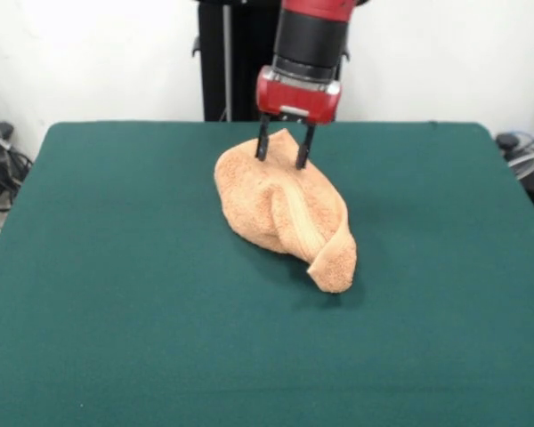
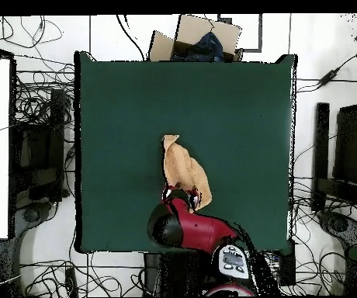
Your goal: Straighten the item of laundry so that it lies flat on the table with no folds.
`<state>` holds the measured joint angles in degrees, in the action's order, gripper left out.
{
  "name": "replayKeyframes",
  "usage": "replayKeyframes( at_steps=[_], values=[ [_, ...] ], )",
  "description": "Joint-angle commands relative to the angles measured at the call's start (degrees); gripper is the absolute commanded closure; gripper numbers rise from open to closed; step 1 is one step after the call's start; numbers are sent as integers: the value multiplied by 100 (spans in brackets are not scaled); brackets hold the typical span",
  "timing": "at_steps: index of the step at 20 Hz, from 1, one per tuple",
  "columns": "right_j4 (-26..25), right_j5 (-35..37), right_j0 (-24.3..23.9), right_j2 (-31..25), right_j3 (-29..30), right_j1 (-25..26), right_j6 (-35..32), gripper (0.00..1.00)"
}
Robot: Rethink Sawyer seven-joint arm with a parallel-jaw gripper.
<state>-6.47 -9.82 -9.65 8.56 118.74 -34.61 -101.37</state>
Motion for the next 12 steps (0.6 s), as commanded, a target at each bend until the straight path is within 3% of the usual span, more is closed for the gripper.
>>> replayKeyframes(
  at_steps=[1,12],
  values=[
    [-296,-657,-488,-443,-537,982,-853,0],
    [-637,-1157,-915,-757,-857,1569,-854,0]
  ],
)
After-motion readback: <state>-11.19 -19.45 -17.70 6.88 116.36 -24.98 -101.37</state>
